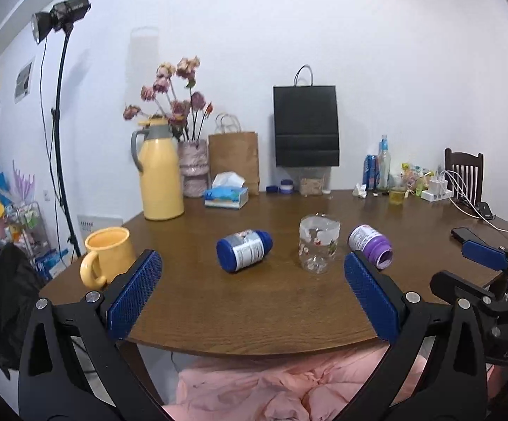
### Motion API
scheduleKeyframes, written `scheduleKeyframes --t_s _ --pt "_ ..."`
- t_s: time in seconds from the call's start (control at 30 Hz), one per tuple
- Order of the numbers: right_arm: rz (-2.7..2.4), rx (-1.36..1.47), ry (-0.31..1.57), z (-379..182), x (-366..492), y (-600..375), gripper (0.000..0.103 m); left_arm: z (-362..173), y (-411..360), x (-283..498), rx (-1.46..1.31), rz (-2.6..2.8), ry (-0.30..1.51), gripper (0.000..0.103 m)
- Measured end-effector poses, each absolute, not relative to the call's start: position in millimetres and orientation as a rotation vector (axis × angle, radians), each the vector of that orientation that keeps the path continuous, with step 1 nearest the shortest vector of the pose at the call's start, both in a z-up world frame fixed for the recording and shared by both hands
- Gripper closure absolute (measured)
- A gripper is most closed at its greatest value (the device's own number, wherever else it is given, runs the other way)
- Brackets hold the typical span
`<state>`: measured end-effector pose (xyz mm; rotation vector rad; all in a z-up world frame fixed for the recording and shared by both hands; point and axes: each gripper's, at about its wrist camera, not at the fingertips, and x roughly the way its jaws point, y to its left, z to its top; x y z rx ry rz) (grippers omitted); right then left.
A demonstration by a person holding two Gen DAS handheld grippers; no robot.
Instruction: Flip cup upright
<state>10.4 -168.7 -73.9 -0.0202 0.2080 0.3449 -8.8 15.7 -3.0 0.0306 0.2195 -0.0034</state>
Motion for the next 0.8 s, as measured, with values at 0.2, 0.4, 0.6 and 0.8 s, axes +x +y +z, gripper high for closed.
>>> scheduleKeyframes --t_s 0.2,0.4,0.6,0.8 --pt "0.340 -0.022 0.202 -71.9 10.8 -169.6 0.018 -0.6 13.2 -9.0 0.040 -0.010 0.206 0.000" --pt "0.335 -0.019 0.198 -71.3 11.4 -171.7 0.018 0.0 13.1 -8.4 0.040 -0.008 0.203 0.000" --pt "0.332 -0.014 0.198 -72.0 11.0 -173.2 0.018 -0.8 12.2 -10.2 0.050 -0.010 0.196 0.000" --pt "0.336 -0.008 0.198 -72.6 9.4 -172.9 0.018 -1.4 12.4 -11.3 0.053 -0.011 0.195 0.000"
